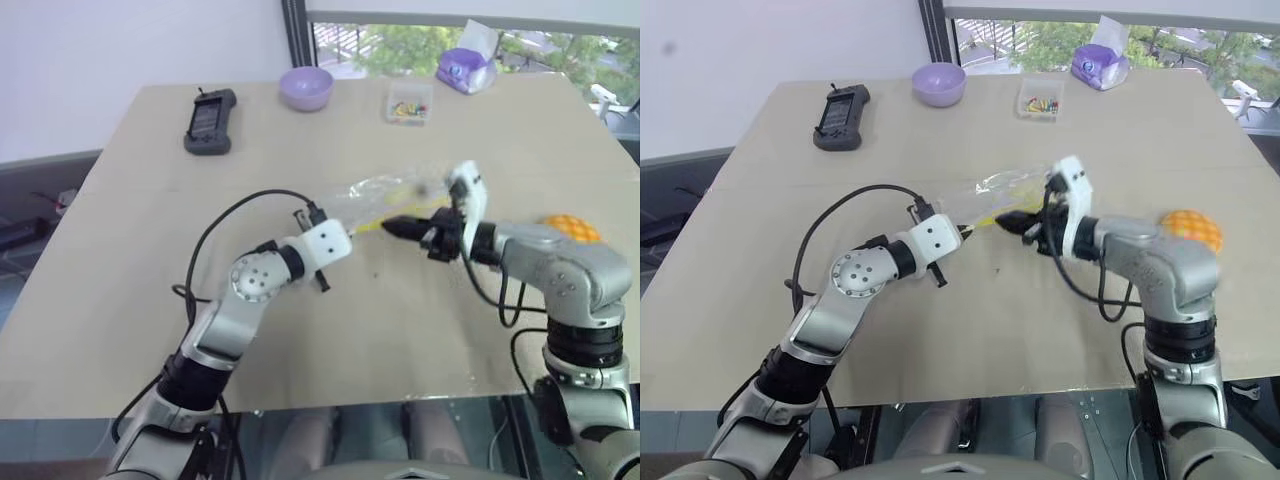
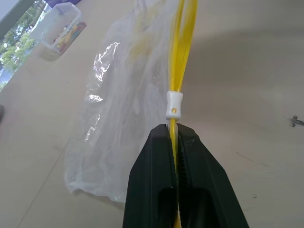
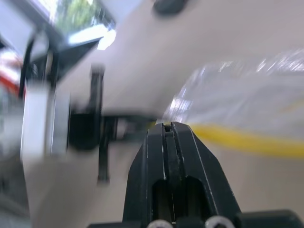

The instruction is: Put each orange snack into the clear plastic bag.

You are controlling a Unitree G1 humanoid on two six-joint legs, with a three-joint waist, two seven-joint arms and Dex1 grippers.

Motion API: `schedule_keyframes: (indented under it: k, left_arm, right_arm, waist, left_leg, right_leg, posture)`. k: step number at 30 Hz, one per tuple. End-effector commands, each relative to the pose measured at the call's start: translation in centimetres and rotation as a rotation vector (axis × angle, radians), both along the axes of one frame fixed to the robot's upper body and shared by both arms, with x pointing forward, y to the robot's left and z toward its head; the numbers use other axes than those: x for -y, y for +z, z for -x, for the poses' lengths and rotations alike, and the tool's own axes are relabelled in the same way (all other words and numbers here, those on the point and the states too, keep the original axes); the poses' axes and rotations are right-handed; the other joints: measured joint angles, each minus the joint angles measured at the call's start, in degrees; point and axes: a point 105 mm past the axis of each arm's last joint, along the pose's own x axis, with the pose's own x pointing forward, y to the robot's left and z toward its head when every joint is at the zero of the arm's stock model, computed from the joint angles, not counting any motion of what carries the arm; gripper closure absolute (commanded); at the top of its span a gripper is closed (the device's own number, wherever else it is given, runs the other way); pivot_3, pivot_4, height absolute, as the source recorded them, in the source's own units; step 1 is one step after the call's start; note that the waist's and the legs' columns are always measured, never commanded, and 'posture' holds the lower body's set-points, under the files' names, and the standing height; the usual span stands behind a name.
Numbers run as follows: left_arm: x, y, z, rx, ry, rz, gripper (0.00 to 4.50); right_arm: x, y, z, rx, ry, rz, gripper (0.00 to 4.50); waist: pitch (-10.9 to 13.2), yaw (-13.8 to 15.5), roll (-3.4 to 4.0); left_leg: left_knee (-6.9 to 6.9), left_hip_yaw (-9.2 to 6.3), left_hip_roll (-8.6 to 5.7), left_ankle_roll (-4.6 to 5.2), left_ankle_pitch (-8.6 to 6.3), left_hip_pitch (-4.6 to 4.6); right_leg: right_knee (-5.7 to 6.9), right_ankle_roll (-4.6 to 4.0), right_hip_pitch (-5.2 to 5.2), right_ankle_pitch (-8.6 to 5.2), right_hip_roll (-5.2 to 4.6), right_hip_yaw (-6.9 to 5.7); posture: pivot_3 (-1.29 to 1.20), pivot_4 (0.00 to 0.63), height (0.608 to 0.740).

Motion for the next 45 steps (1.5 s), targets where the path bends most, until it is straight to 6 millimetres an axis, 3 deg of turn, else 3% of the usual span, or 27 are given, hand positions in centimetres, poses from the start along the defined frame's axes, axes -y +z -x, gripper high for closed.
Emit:
schedule_keyframes:
  k: [1, 11, 21, 31, 34, 42, 45]
  left_arm:
    - [0.5, 0.8, 0.2, 0.034, -0.025, 0.011, 4.5]
    - [0.4, 0.8, 0.1, 0.035, -0.021, 0.011, 4.5]
    - [0.4, 0.8, 0.2, 0.033, -0.021, 0.013, 4.5]
    - [0.5, 0.7, 0.3, 0.029, -0.028, 0.013, 4.5]
    - [0.6, 0.7, 0.2, 0.029, -0.033, 0.012, 4.5]
    - [0.9, 0.8, 0.2, 0.031, -0.055, 0.009, 4.5]
    - [1.0, 0.8, 0.2, 0.031, -0.07, 0.003, 4.5]
  right_arm:
    - [0.0, 0.3, -0.3, -0.021, -0.029, -0.022, 4.48]
    - [-1.8, -1.4, 0.5, -0.053, 0.016, 0.043, 4.48]
    - [-1.1, -2.6, -1.6, -0.088, -0.107, 0.09, 4.48]
    - [-1.2, -2.5, -3.7, -0.109, -0.262, 0.027, 4.48]
    - [-2.1, -2.2, -4.1, -0.076, -0.286, -0.003, 4.48]
    - [-4.1, -4.4, -3.6, 0.251, -0.163, 0.27, 4.48]
    - [-4.6, -4.8, -3.3, 0.321, -0.098, 0.294, 4.48]
  waist:
    - [0.0, 0.01, 0.0]
    - [0.0, -0.1, 0.0]
    - [0.0, -0.16, 0.0]
    - [0.0, -0.21, 0.01]
    - [0.0, -0.3, 0.01]
    - [-0.01, -0.27, 0.01]
    - [-0.01, -0.39, 0.01]
  left_leg:
    - [0.0, 0.01, 0.0, 0.0, 0.0, -0.01]
    - [0.01, 0.02, -0.01, 0.0, 0.0, -0.07]
    - [0.01, 0.02, -0.02, -0.01, 0.01, -0.06]
    - [0.01, 0.02, -0.01, -0.01, 0.01, -0.06]
    - [0.01, 0.02, -0.01, -0.02, 0.01, -0.06]
    - [0.01, 0.07, -0.07, -0.02, 0.01, -0.06]
    - [0.02, 0.07, -0.08, -0.02, 0.01, -0.06]
  right_leg:
    - [-0.01, 0.0, 0.0, 0.0, -0.03, 0.0]
    - [-0.01, 0.0, -0.04, 0.0, -0.09, 0.0]
    - [-0.01, 0.0, -0.04, 0.0, -0.08, 0.0]
    - [0.01, 0.0, -0.05, 0.0, -0.07, 0.01]
    - [0.02, 0.0, -0.07, 0.0, -0.07, 0.02]
    - [0.02, 0.0, -0.13, 0.0, -0.06, 0.03]
    - [0.01, 0.0, -0.11, 0.0, -0.05, 0.03]
  posture:
    - [0.0, 0.15, 0.74]
    - [0.0, 0.15, 0.74]
    - [0.0, 0.15, 0.74]
    - [0.0, 0.15, 0.74]
    - [0.0, 0.15, 0.74]
    - [0.0, 0.15, 0.74]
    - [0.0, 0.15, 0.74]
